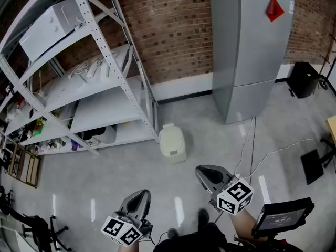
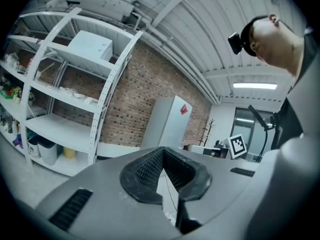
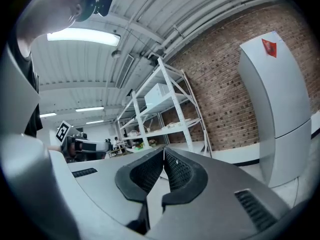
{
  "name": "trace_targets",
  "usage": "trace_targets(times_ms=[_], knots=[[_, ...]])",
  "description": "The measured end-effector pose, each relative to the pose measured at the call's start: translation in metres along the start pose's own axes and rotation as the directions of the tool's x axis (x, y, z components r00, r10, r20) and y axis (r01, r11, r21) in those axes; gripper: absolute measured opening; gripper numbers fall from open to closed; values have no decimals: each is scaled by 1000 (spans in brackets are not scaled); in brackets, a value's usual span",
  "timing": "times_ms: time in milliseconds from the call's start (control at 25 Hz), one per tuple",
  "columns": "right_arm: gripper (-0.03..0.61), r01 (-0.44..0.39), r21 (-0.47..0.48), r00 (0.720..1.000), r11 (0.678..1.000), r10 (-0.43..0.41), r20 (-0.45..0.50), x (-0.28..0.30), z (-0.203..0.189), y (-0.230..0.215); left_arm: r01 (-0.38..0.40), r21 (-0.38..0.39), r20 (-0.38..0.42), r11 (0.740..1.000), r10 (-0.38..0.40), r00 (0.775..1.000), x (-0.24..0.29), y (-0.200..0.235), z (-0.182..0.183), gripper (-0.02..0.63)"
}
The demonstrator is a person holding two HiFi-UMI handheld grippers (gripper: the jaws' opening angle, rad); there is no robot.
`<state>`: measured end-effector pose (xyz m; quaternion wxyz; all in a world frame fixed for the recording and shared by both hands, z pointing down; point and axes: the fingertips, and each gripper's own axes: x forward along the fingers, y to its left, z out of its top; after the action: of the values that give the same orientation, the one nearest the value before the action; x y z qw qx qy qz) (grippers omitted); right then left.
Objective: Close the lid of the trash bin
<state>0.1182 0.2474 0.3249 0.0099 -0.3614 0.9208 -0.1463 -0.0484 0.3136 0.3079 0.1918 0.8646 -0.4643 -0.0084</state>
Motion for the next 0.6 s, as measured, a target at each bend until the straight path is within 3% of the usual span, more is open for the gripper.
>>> trace_targets(times_ms=[160, 400, 600], knots=[[8, 12, -14, 1000, 1000, -12, 6, -15, -4, 28, 36, -7, -3, 999, -36, 999, -25, -14, -11, -2], [9, 57, -36, 998, 998, -57, 11, -31, 2, 88, 54, -40, 89, 998, -50, 995, -93, -9, -12, -2], [9, 141, -40, 990, 989, -142, -12, -51, -34, 156, 59, -13, 134, 998, -57, 989, -176, 9, -34, -2]])
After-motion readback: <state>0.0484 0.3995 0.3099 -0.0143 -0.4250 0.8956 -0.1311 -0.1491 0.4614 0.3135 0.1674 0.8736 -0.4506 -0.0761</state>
